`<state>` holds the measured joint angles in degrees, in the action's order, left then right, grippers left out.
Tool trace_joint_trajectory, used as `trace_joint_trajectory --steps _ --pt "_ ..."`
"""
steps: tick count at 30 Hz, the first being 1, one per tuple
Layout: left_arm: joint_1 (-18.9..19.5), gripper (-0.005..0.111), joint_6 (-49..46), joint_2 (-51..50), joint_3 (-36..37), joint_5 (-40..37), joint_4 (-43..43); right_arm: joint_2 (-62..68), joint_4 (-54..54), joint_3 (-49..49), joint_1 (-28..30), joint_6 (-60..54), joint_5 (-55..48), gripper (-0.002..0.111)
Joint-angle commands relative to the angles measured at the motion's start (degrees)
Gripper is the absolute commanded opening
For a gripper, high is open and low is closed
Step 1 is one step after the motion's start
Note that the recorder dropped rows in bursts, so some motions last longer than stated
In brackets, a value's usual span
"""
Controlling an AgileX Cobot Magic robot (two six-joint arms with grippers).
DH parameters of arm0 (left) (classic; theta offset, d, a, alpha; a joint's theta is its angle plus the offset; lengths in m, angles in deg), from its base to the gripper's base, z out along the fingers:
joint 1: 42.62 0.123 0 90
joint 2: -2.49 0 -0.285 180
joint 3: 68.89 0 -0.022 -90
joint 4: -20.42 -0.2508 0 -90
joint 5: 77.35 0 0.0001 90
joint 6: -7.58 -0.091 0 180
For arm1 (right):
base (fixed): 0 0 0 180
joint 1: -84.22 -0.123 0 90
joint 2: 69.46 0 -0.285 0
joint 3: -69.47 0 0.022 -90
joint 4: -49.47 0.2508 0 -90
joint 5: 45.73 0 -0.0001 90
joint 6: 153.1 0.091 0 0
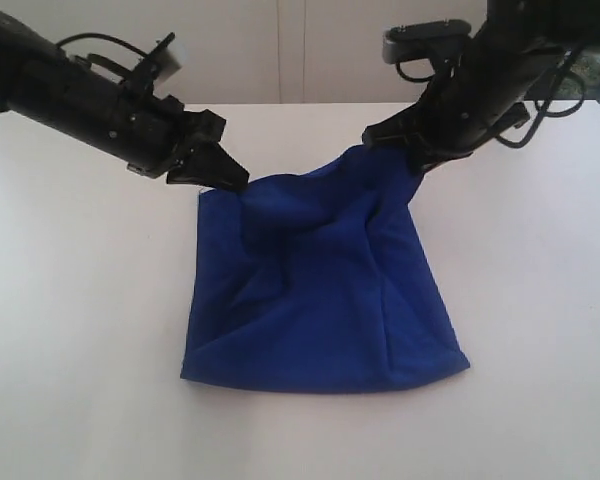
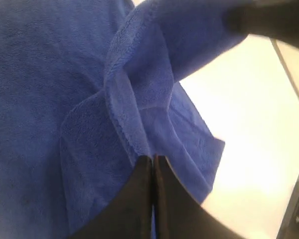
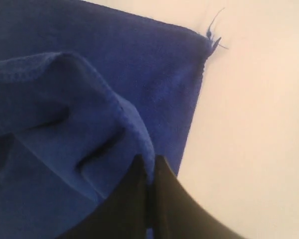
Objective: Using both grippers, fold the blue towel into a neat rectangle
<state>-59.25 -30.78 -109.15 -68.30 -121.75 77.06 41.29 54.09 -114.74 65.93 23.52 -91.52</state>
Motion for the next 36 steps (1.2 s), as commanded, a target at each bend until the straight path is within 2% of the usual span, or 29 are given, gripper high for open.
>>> trace_joint_trajectory --steps 1,6,10,19,24,36 --pt "0.0 0.0 0.0 6.1 -0.1 -4.2 -4.7 -6.4 -0.6 0.2 0.6 -3.1 -5.0 0.0" --pt "0.0 0.0 0.3 12.9 -0.1 -8.0 -5.8 -12.9 -0.4 0.2 0.5 -4.7 -10.7 0.0" --pt "0.0 0.0 4.5 18.4 -0.1 -13.2 -6.6 -19.0 -0.3 0.5 0.5 -5.5 -15.1 0.0" --pt "-0.1 0.0 12.0 29.4 0.0 -21.4 -8.0 -32.8 7.7 9.2 0.5 -10.2 -18.4 0.0" --pt "-0.1 0.0 13.9 32.9 0.0 -25.6 -8.0 -39.5 9.6 10.3 0.5 -10.6 -22.1 0.0" --pt "-0.1 0.0 14.0 36.6 9.9 -22.7 -7.3 -44.6 10.0 11.1 0.5 -13.2 -24.2 0.0"
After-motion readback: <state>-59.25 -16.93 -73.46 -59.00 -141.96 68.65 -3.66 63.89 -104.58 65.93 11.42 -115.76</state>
